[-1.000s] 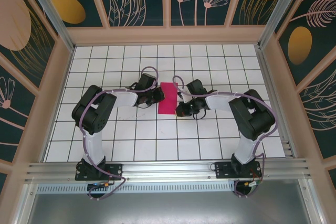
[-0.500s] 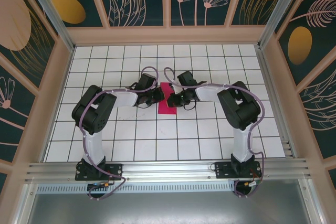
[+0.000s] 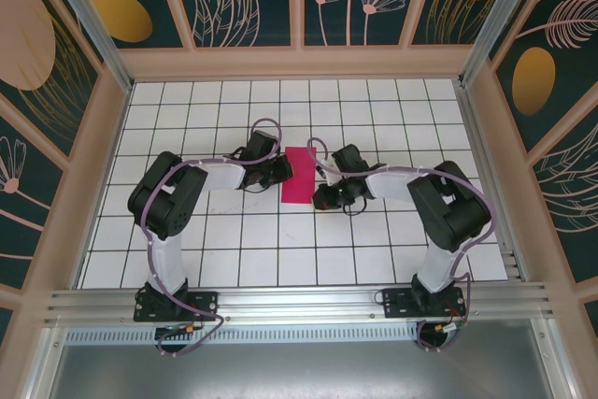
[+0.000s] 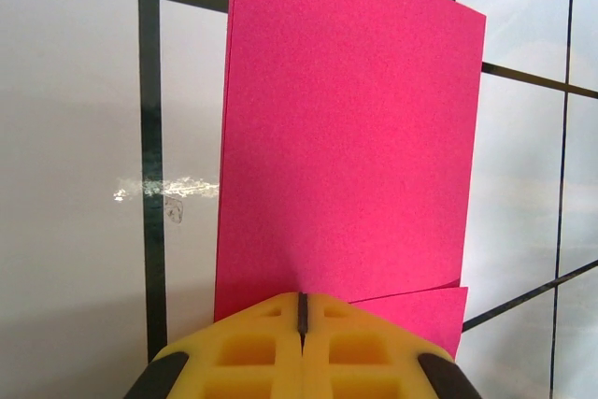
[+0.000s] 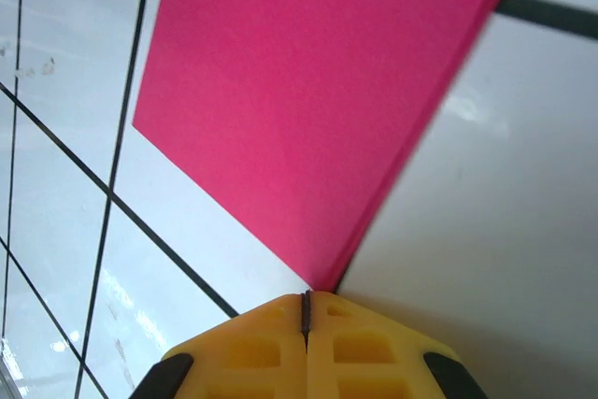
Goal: Fold a paper plane with a square sheet of paper (pick it up from the middle)
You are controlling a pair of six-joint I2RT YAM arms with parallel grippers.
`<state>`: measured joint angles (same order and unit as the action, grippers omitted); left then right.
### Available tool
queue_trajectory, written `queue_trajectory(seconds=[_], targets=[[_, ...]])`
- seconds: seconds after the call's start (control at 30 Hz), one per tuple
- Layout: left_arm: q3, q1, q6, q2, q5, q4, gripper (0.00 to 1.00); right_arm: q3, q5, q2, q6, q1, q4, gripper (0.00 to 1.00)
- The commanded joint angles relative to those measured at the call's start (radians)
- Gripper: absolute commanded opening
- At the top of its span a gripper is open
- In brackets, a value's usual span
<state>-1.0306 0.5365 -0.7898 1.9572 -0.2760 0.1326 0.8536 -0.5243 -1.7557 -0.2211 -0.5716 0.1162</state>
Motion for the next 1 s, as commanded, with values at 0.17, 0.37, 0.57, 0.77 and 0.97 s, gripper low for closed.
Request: queue_trajectory(seconds=[0.17, 0.37, 0.57, 0.77, 0.97], targets=[[-0.02, -0.008, 0.015, -0.038, -0.017, -0.032, 0.13, 0.058, 0.102, 0.09, -0.141, 0.033, -0.101, 0.01], [0.03, -0.007, -0.082, -0.152, 0.024, 0.053, 0.22, 0.189, 0.142, -0.05, -0.184, 0.073, -0.096, 0.09], [0.133, -0.006, -0.16, -0.21, 0.057, 0.099, 0.31, 0.251, 0.058, -0.123, -0.142, 0.073, -0.093, 0.15], [0.13, 0.03, -0.198, -0.166, -0.011, 0.11, 0.38, 0.281, 0.002, -0.185, -0.131, 0.076, -0.074, 0.15], [0.124, 0.052, -0.248, -0.122, -0.031, 0.116, 0.39, 0.289, 0.019, -0.223, -0.139, 0.092, -0.045, 0.15]])
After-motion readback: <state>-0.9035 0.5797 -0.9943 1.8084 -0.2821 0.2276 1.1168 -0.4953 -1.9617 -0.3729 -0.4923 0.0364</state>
